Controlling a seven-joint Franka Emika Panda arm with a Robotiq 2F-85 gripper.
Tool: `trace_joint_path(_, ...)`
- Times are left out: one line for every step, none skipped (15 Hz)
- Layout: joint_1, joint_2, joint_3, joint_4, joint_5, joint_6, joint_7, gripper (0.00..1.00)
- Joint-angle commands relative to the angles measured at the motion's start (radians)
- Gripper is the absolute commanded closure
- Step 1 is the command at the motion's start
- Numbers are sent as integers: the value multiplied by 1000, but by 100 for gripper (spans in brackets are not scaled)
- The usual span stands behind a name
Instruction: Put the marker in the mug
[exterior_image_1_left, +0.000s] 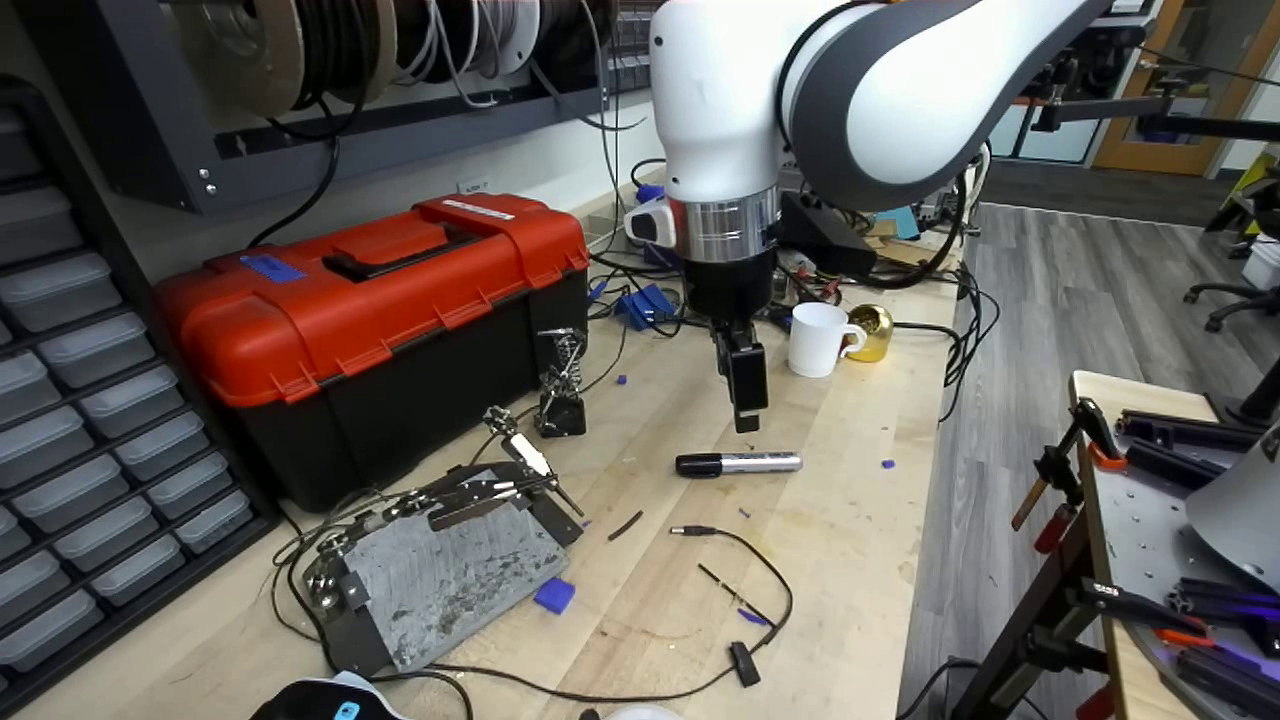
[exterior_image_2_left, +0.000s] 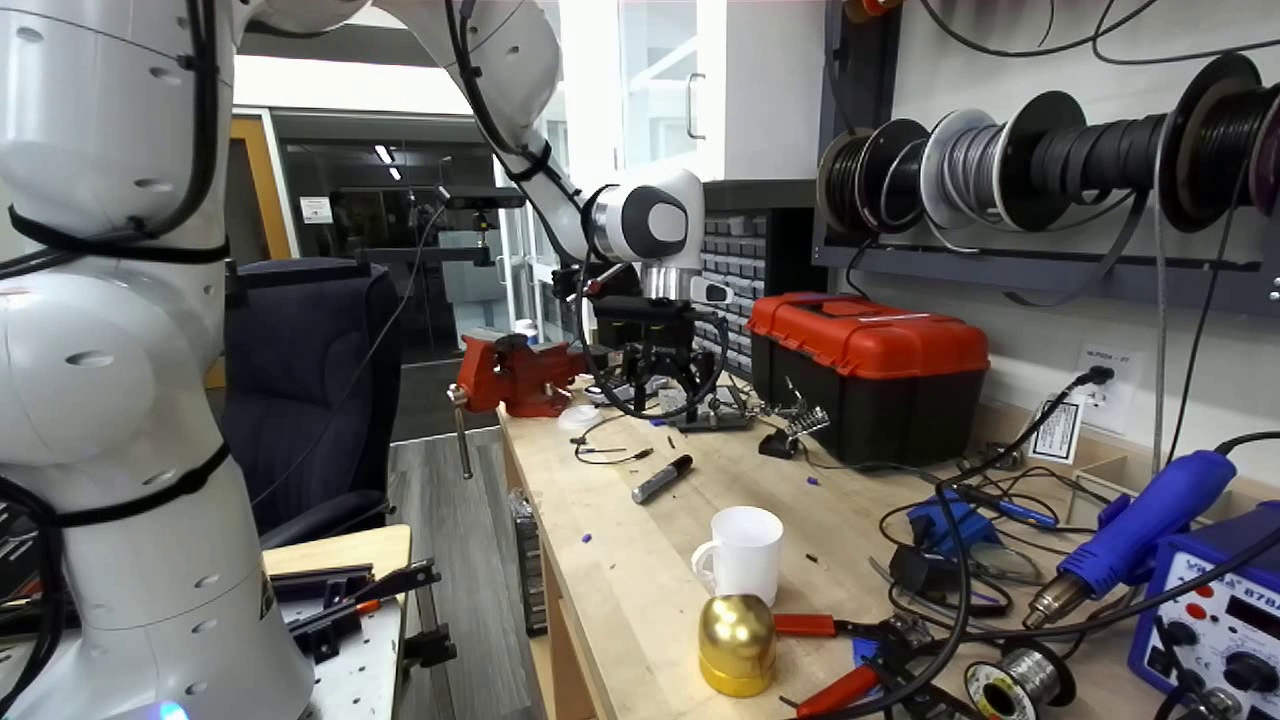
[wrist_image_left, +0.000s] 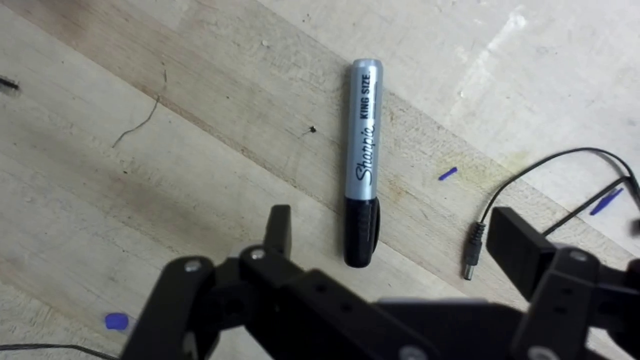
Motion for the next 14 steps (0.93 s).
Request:
trace_joint_path(11, 13, -20, 7, -8, 10, -35, 0)
trace_joint_path(8, 18, -21, 3, -7, 26, -46, 0)
trace_joint_path(6, 26, -21, 2, -4, 35, -57, 0)
trace_joint_path(5, 36, -23, -4, -4, 60, -67, 0)
trace_joint_path(3, 49, -22, -5, 3, 82, -83, 0)
trace_joint_path(1, 64, -20, -5, 11, 107, -96, 0)
trace_joint_path(-1, 79, -17, -5, 19, 131, -107, 0)
trace_joint_path(-4, 93, -13, -8, 30, 156, -118, 0)
trace_joint_path(-6, 103, -9, -10, 40, 177, -128, 0)
trace_joint_path(-7, 112, -7, -11, 49, 191, -133, 0)
trace_joint_path(-9, 121, -5, -13, 59, 202, -137, 0)
trace_joint_path(-10, 125, -3, -17, 68, 213, -137, 0)
trace_joint_path(-10, 130, -4, -19, 73, 218, -136, 0)
trace_joint_path(-10, 133, -4, -22, 78, 224, -138, 0)
